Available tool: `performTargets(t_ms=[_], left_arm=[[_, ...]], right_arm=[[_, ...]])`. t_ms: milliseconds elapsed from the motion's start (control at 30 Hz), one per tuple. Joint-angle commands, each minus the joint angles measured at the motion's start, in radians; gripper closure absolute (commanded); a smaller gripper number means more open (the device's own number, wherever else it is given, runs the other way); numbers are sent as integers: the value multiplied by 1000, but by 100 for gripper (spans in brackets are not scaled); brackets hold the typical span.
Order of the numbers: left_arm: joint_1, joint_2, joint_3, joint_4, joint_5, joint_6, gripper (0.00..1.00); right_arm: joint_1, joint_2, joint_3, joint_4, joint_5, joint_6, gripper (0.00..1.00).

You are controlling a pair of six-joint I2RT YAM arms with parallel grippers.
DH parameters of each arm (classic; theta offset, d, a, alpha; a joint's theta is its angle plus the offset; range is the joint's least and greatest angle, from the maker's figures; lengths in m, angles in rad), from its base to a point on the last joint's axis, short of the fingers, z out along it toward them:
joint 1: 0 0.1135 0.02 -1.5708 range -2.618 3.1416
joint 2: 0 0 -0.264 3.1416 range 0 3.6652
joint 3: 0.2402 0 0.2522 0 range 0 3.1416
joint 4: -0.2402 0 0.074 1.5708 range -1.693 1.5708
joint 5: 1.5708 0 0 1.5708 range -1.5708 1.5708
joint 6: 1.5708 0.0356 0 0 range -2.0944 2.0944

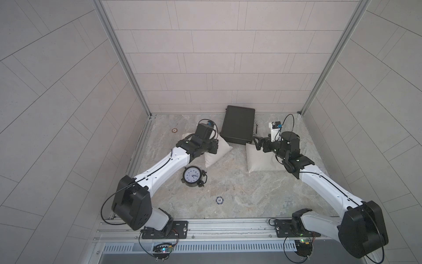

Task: Close the soil bag
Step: Move the soil bag to the center of the board.

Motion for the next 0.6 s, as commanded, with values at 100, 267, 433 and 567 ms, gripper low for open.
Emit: performTargets(t_ms=[100, 267, 433, 567], left_arm=[[-119, 168, 81, 183, 47, 19, 89], [-121, 159, 44, 248, 20, -7, 46], [-111, -53, -73, 236, -133, -73, 20], [-18, -221, -231, 205, -168, -226, 15]], right_arm=[[16, 23, -16, 24, -10, 14, 0], [37, 61, -16, 19, -3, 5, 0], [92, 111, 33, -12, -5, -36, 0], [164, 170, 84, -44, 1, -84, 0]])
